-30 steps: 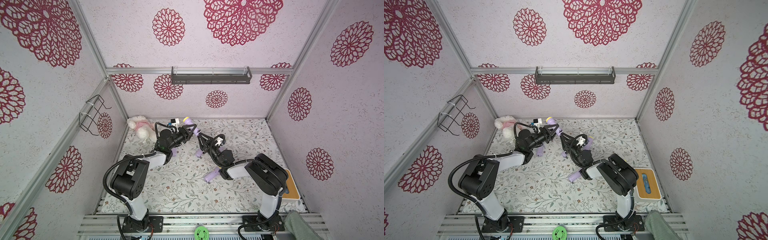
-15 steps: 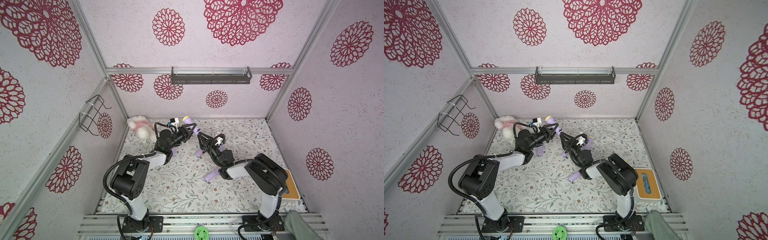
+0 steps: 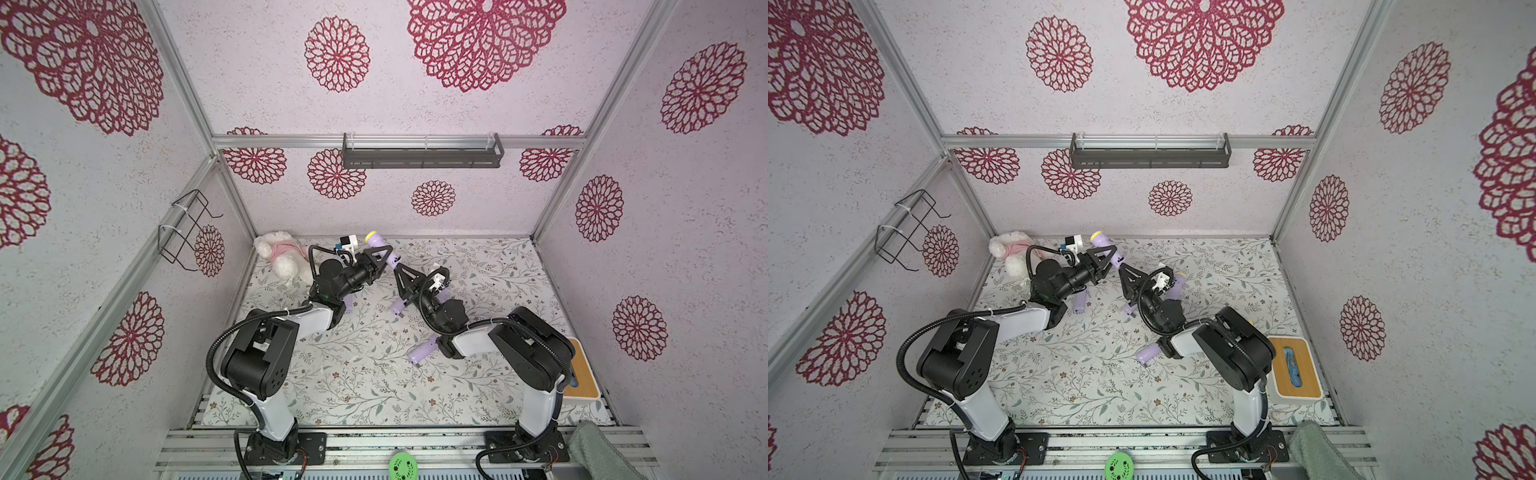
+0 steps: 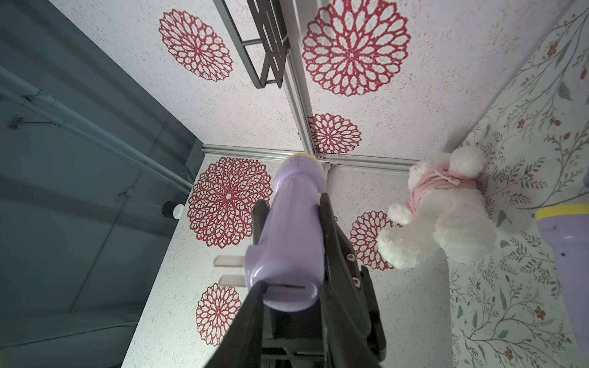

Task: Close the plug at the bottom of the flashlight
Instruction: Close the plug of the flashlight.

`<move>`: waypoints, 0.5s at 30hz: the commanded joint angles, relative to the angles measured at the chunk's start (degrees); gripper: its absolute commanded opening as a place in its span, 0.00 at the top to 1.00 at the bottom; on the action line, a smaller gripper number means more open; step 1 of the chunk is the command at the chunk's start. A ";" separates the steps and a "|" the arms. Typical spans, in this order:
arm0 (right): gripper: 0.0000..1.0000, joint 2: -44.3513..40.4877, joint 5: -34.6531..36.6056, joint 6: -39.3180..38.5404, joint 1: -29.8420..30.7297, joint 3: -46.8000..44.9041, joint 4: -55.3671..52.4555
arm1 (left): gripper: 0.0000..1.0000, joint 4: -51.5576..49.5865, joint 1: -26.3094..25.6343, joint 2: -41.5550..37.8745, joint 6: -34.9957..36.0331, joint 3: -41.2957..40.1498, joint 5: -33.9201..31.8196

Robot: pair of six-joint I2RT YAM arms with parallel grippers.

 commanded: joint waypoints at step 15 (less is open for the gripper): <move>0.66 -1.24 1.20 -3.07 0.66 2.07 5.24 | 1.00 2.42 -3.42 0.79 -0.33 -0.42 5.98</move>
